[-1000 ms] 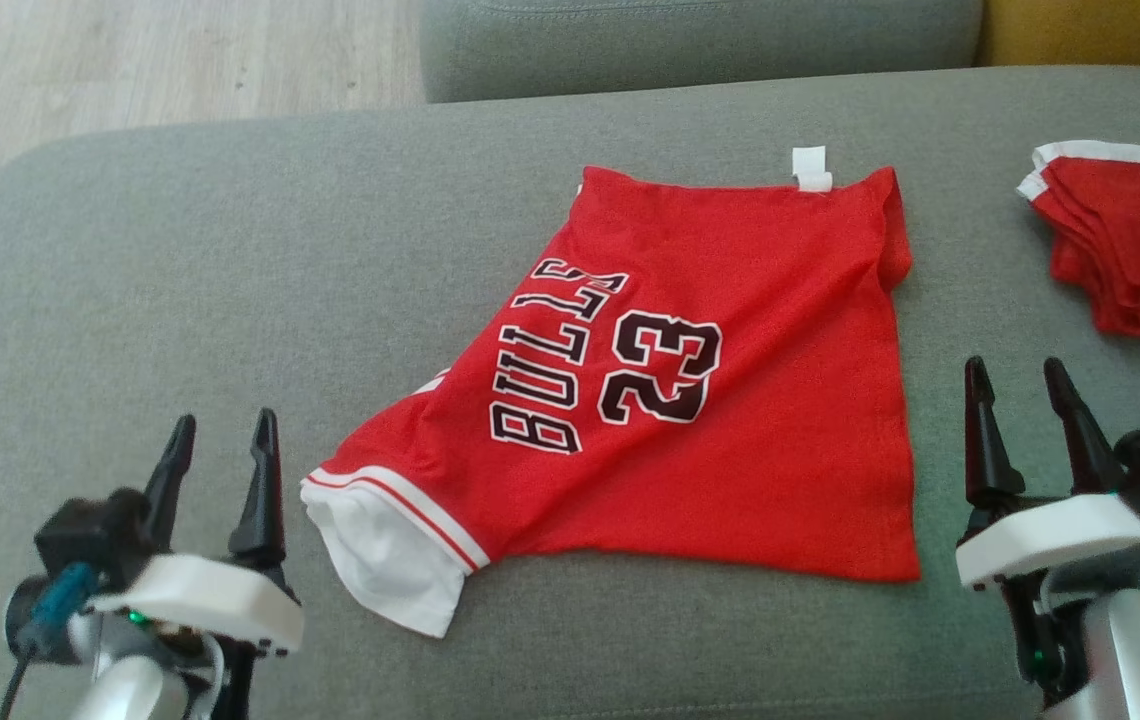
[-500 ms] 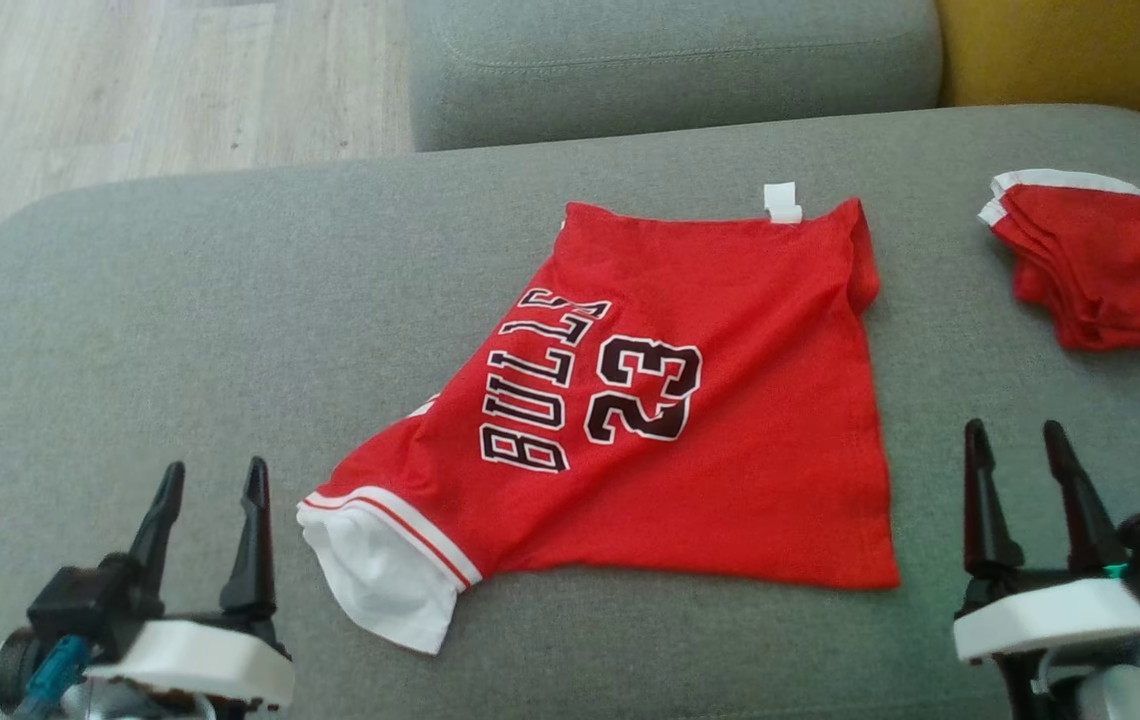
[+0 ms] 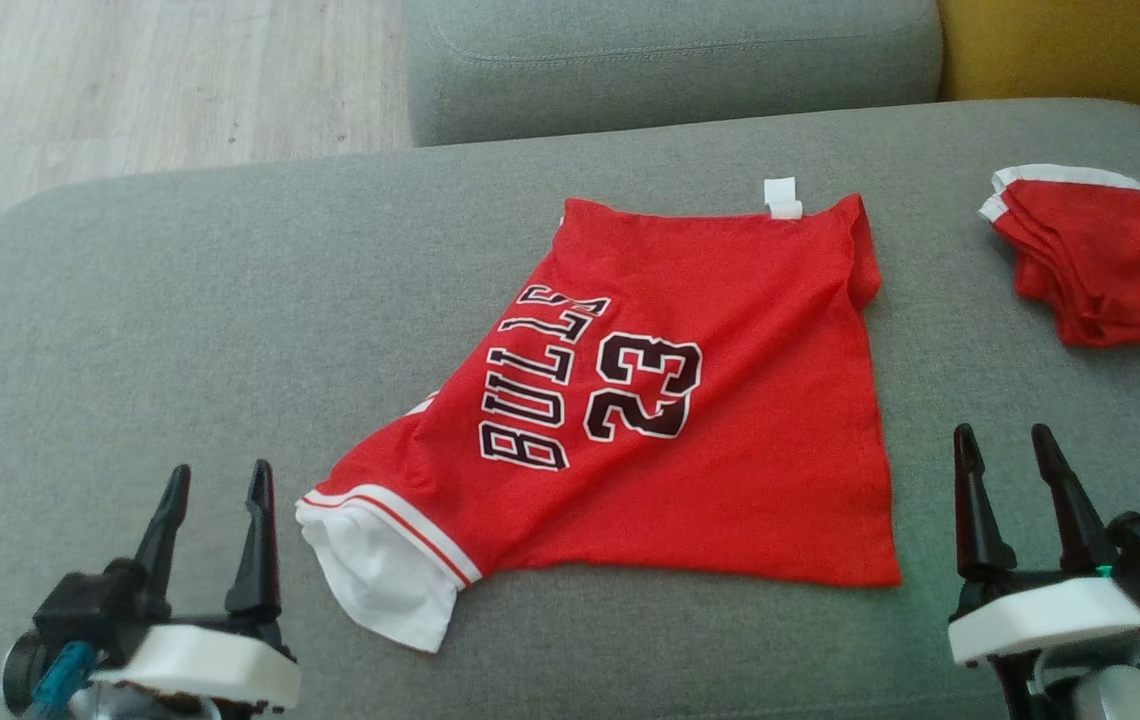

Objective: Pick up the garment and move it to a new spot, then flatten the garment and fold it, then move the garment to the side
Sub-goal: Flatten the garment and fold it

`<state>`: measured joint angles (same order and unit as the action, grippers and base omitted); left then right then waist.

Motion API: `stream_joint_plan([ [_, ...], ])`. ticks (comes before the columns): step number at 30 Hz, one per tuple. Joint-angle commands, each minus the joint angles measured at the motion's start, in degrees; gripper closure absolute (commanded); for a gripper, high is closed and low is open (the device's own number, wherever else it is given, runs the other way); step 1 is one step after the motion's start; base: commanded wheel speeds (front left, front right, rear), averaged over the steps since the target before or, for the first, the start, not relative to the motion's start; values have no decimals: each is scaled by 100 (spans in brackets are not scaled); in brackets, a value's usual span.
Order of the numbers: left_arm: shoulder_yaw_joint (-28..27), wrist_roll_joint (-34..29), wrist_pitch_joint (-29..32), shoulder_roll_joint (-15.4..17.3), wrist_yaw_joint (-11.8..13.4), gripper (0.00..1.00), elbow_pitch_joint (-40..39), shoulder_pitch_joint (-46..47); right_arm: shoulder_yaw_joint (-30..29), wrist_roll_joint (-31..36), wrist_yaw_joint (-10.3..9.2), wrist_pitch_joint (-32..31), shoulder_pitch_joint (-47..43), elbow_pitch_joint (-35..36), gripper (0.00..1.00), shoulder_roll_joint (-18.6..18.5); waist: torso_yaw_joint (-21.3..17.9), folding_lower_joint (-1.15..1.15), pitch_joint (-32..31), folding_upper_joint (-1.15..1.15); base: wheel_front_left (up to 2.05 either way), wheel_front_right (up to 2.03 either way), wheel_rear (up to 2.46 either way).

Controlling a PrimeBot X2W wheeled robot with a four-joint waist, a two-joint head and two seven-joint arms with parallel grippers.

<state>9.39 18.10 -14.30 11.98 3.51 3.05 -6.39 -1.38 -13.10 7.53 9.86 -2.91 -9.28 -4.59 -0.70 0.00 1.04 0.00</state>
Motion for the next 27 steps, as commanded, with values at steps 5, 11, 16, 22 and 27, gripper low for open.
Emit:
stream_joint_plan([
  [5, -378, -155, -70, -61, -117, 0, -96, 241, 126, -37, -4, -80, 190, 136, 0, -143, 34, 0, 4, 0, 0, 0, 0],
  [11, -477, -257, -70, -144, -232, 0, 32, 243, 148, -61, -4, -408, 198, 12, 0, -139, 57, 0, 30, 0, 0, 0, 0],
  [16, -401, -118, 335, -48, -424, 0, 528, 367, 401, -207, -4, -1574, 283, -447, 0, -207, 91, 0, 108, 0, 0, 0, 0],
  [22, -289, 289, 1701, 322, -800, 0, 765, 830, 375, -268, -4, -2505, 434, -734, 0, -132, 182, 0, 210, 0, 0, 0, 0],
  [27, -46, 876, 3093, 758, -1034, 0, 834, 1360, 223, -285, -4, -2894, 588, -959, 0, 25, 246, 0, 300, 0, 0, 0, 0],
])
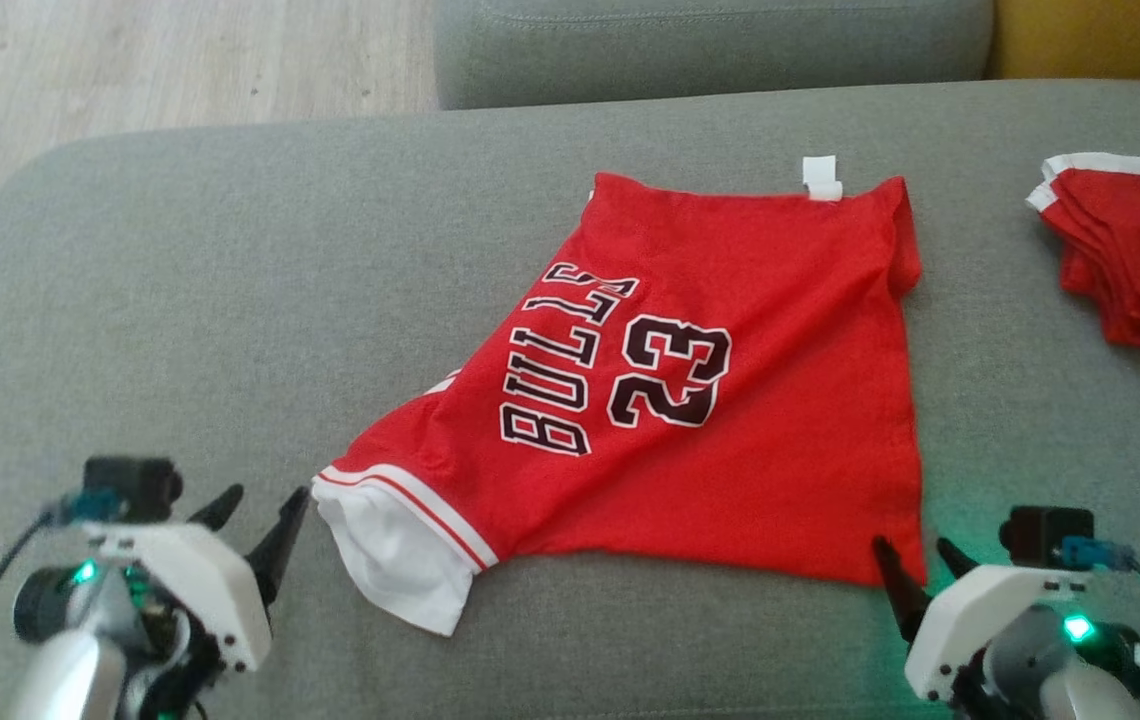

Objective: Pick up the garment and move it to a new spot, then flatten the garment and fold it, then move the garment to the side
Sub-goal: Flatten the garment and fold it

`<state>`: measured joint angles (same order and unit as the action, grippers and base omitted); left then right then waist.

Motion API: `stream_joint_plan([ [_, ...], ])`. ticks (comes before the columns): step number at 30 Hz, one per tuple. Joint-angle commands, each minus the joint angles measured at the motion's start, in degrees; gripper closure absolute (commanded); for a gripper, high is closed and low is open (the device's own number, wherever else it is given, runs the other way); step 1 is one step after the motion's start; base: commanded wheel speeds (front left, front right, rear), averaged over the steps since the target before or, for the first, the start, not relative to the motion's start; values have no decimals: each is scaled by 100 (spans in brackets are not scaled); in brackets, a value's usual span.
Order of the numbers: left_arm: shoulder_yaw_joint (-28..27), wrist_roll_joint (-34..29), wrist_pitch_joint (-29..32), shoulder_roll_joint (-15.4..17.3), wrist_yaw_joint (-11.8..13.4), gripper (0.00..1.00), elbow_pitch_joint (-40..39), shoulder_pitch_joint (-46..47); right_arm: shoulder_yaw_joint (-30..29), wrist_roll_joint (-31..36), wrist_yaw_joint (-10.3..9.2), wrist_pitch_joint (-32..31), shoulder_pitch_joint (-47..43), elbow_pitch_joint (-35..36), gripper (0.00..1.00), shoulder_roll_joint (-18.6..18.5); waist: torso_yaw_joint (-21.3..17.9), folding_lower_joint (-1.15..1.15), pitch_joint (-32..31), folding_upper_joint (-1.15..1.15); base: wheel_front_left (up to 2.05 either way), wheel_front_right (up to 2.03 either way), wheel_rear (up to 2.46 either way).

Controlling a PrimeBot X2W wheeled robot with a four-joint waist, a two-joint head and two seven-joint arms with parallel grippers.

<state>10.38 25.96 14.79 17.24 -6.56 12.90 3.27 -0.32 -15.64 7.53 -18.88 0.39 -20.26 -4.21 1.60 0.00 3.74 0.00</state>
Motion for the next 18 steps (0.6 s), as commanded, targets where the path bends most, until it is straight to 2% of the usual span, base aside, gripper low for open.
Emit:
stream_joint_plan([
  [1, -34, 198, 474, 358, -52, 0, -118, 515, 122, -62, -4, -64, 307, 99, 0, 12, 21, 0, 52, 0, 0, 0, 0],
  [5, 493, 895, 1409, 758, -87, 0, 41, 1001, 243, -142, -4, -302, 475, -100, 0, 69, -1, 0, 132, 0, 0, 0, 0],
  [9, 1255, 1586, 1860, 1294, -90, 0, 199, 1422, 445, -257, -4, -392, 660, -234, 0, 100, -104, 0, 229, 0, 0, 0, 0],
  [12, 1741, 1958, 1917, 1620, -91, 0, 373, 1702, 587, -338, -4, -380, 784, -335, 0, 114, -197, 0, 282, 0, 0, 0, 0],
  [18, 2465, 2399, 1838, 1931, -91, 0, 616, 2148, 715, -437, -4, -290, 922, -509, 0, 124, -286, 0, 351, 0, 0, 0, 0],
])
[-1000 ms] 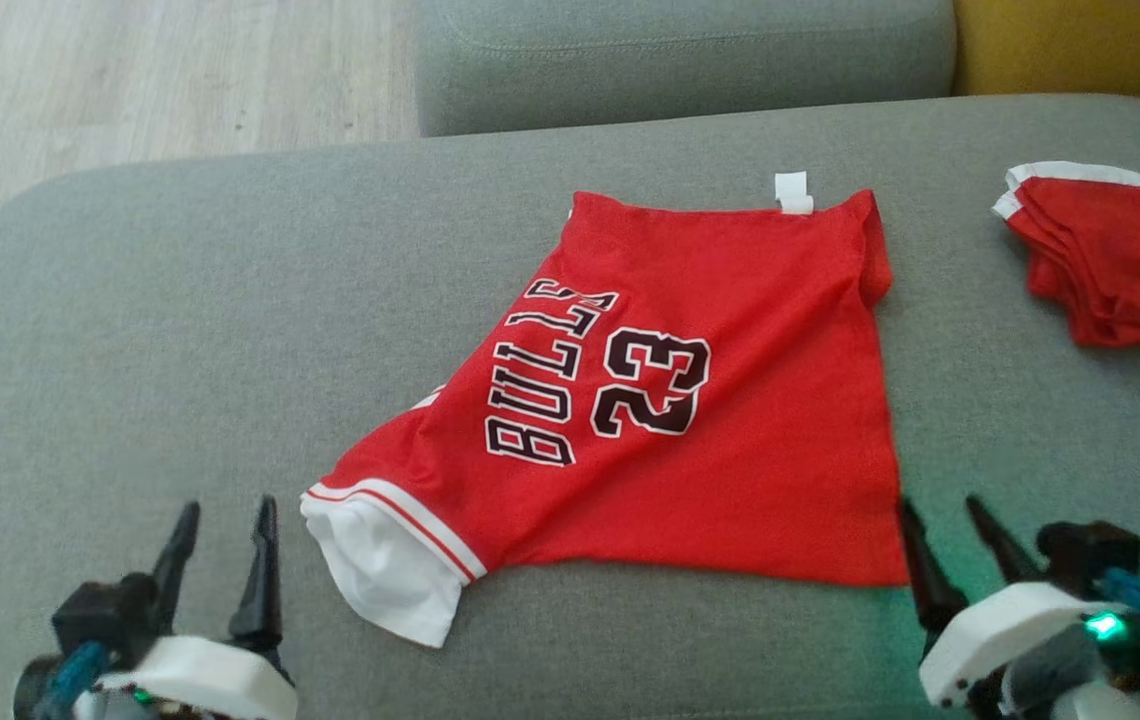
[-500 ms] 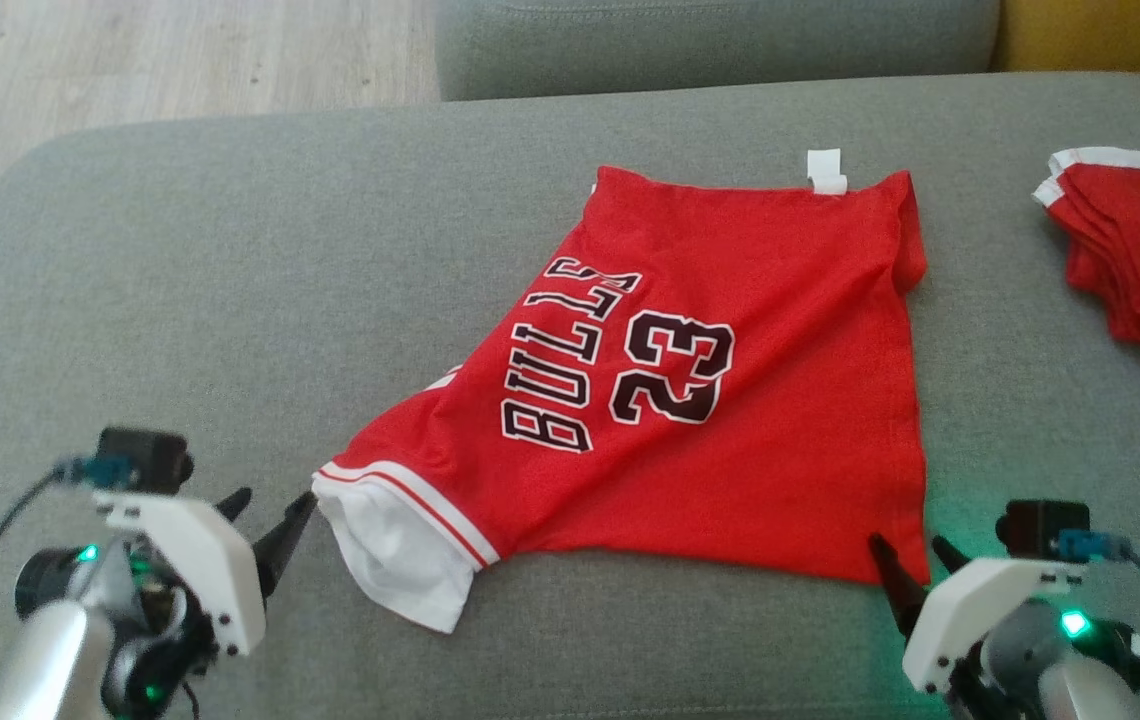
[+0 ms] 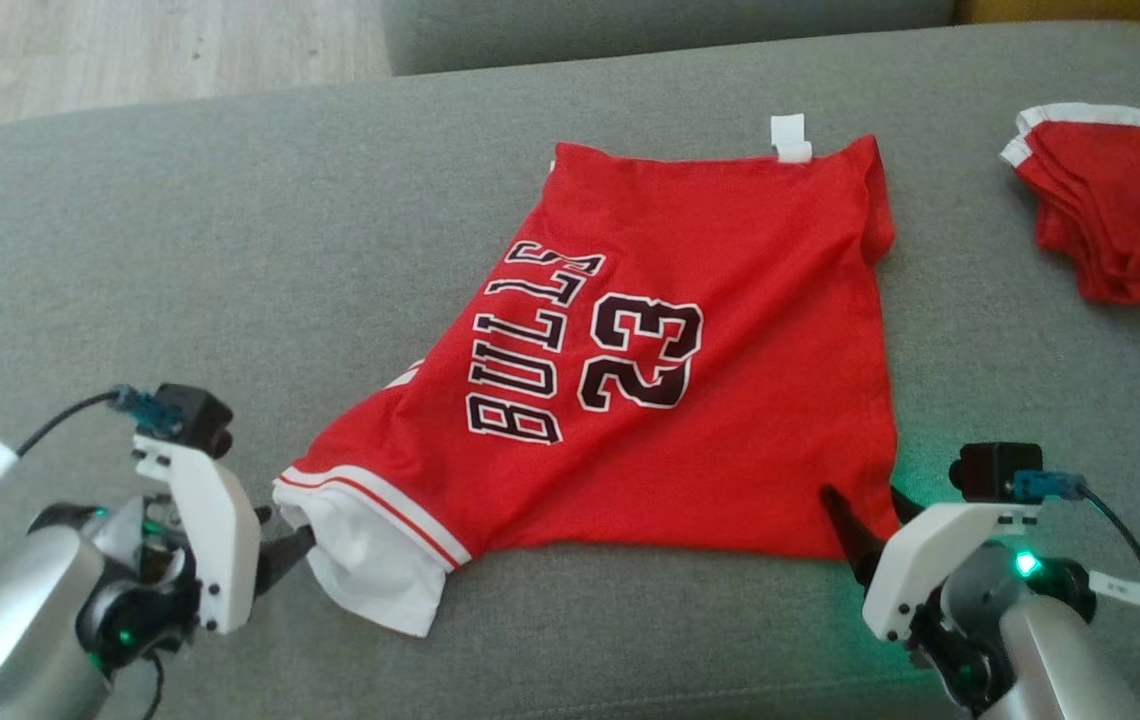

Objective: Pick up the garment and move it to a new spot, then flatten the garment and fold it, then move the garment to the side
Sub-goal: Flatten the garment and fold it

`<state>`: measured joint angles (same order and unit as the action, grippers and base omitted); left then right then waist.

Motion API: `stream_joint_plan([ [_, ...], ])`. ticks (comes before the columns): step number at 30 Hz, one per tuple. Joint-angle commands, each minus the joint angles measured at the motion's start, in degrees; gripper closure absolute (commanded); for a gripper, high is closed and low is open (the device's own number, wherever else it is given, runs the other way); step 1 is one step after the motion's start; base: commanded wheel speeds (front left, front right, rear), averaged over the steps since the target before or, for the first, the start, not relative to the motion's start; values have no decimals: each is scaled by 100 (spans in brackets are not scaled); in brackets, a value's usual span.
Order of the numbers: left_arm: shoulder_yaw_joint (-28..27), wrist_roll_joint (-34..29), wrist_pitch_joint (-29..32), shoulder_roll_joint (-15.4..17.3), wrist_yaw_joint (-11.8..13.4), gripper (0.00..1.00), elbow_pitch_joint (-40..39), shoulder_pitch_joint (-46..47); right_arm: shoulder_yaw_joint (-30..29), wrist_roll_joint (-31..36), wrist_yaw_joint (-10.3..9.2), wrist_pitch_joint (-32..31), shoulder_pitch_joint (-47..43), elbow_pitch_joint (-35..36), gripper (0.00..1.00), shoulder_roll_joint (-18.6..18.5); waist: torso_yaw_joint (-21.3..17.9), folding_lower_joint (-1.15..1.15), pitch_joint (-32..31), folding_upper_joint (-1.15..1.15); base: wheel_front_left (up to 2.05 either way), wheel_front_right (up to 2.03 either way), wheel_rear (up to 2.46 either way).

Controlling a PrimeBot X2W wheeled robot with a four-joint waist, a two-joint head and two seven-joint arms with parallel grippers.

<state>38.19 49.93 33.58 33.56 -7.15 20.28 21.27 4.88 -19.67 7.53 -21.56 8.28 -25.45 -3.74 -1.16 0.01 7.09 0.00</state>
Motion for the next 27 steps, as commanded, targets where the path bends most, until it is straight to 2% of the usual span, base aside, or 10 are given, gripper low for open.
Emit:
stream_joint_plan([
  [1, -191, 51, -82, 352, -33, 0, -64, 441, 209, -43, -4, -6, 159, -20, 0, 78, -21, -1, 36, 0, 0, 0, 0],
  [9, 635, 610, -182, 497, -33, 0, 387, 978, 295, -108, -4, 5, 308, -239, 0, 82, -90, -1, 147, 0, 0, 0, 0],
  [10, 712, 658, -220, 495, -33, 7, 434, 1028, 318, -132, -4, -23, 313, -272, 0, 83, -94, -1, 155, 0, 0, 0, 0],
  [11, 785, 711, -253, 492, -34, 23, 481, 1071, 347, -156, -4, -58, 317, -303, 10, 83, -98, -1, 159, 0, 0, 0, 0],
  [12, 869, 769, -261, 487, -34, 55, 526, 1105, 375, -180, -4, -96, 319, -333, 28, 83, -100, -1, 160, 0, 0, 0, 0],
  [13, 954, 834, -265, 482, -34, 78, 554, 1135, 405, -211, -4, -133, 320, -359, 45, 83, -100, -1, 158, 0, 0, 0, 0],
  [14, 1028, 898, -283, 484, -34, 100, 576, 1167, 433, -239, -4, -155, 324, -380, 56, 84, -99, -1, 153, 0, 0, 0, 0],
  [15, 1091, 941, -329, 494, -34, 100, 590, 1202, 466, -269, -4, -149, 329, -381, 91, 84, -96, -1, 148, 0, 0, 0, 0],
  [16, 1149, 971, -401, 510, -34, 100, 606, 1239, 492, -306, -4, -110, 335, -368, 100, 84, -92, -1, 138, 0, 0, 0, 0],
  [27, 1477, 1428, -923, 899, -34, 100, 515, 1511, 441, -753, -4, 462, 220, 37, 100, -65, 20, -1, -183, 0, 0, 0, 0],
])
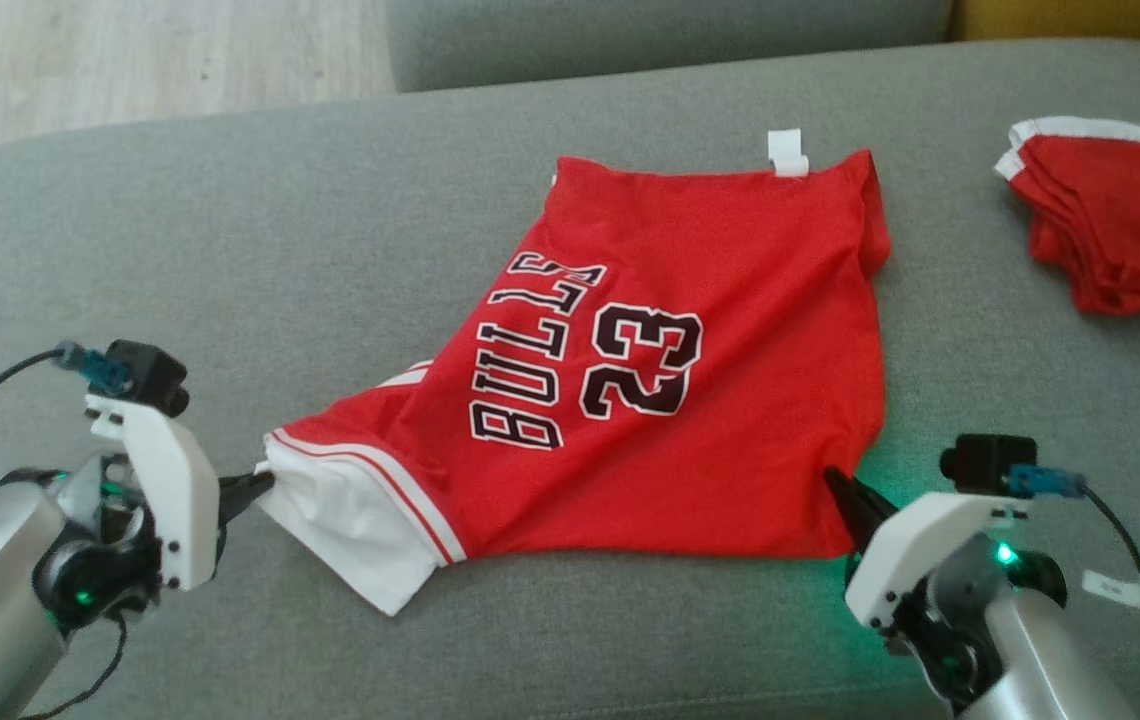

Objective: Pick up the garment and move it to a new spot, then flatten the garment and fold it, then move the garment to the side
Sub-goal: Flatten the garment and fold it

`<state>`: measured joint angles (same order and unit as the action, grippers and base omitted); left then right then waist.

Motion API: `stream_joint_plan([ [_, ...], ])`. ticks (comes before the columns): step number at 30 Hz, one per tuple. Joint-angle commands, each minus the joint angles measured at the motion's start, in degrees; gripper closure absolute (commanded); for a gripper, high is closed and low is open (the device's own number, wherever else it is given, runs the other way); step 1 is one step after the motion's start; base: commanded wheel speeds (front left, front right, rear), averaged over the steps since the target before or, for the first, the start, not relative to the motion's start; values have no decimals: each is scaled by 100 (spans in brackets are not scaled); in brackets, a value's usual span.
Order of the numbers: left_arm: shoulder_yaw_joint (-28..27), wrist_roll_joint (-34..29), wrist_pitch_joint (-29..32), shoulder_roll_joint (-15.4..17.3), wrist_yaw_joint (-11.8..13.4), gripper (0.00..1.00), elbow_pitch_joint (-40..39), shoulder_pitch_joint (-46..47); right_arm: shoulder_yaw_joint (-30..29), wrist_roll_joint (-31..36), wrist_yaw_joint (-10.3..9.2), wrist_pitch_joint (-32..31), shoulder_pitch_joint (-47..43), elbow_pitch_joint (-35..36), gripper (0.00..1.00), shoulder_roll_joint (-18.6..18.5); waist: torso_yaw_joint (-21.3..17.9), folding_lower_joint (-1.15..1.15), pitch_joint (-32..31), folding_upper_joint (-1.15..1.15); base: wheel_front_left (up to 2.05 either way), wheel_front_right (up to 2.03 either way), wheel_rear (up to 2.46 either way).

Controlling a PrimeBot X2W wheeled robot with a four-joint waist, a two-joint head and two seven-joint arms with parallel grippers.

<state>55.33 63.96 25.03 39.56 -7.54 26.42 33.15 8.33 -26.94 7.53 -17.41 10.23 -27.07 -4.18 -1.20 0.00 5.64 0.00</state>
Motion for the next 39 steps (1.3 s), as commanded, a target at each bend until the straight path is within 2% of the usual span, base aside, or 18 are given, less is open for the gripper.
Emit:
stream_joint_plan([
  [1, -207, 79, -60, 365, 6, 100, -159, 312, 80, -103, -4, 25, -32, 273, 100, -44, 36, 0, -70, 0, 0, 0, 0],
  [5, -161, 295, -92, 633, 6, 100, -449, 215, 15, -422, -4, -120, -292, 682, 100, -160, 73, 0, -163, 0, 0, 0, 0],
  [12, -491, 724, -578, 895, 6, 100, -1267, 86, -101, -946, -4, -361, -533, 1657, 100, -313, 113, 0, -72, 0, 0, 0, 0],
  [16, -763, 852, -901, 903, 20, 100, -1594, 150, -137, -1113, -4, -446, -408, 1982, 100, -352, 115, 0, 119, 0, 0, 0, 0],
  [20, -1092, 880, -1244, 786, 150, 100, -1868, 448, -139, -1273, -4, -663, 107, 2109, 100, -442, 107, 0, 458, 0, 0, 0, 0],
  [23, -1238, 799, -1333, 555, 244, 100, -1848, 887, -122, -1418, -4, -848, 771, 2037, 100, -573, 123, 0, 767, 0, 0, 0, 0],
  [27, -1419, 842, -1261, 37, 302, 100, -1474, 1737, -104, -1739, -4, -1102, 1928, 1677, 100, -778, 160, 0, 1210, 0, 0, 0, 0],
  [33, -1709, 639, -1353, -712, 418, 100, -380, 3417, 26, -1990, -4, -1279, 3876, 783, 100, -1027, 186, 0, 1907, 0, 0, 0, 0],
  [35, -1832, 588, -1438, -918, 464, 100, 35, 3978, 68, -2035, -4, -1253, 4513, 446, 100, -1061, 179, 0, 2100, 0, 0, 0, 0],
  [36, -1936, 514, -1562, -1094, 461, 100, 421, 4532, 95, -2087, -4, -1202, 5129, 113, 100, -1091, 176, 0, 2259, 0, 0, 0, 0],
  [39, -2098, 405, -1831, -1321, 437, 100, 957, 5324, 130, -2119, -4, -1016, 5985, -301, 100, -1124, 175, 0, 2439, 0, 0, 0, 0],
])
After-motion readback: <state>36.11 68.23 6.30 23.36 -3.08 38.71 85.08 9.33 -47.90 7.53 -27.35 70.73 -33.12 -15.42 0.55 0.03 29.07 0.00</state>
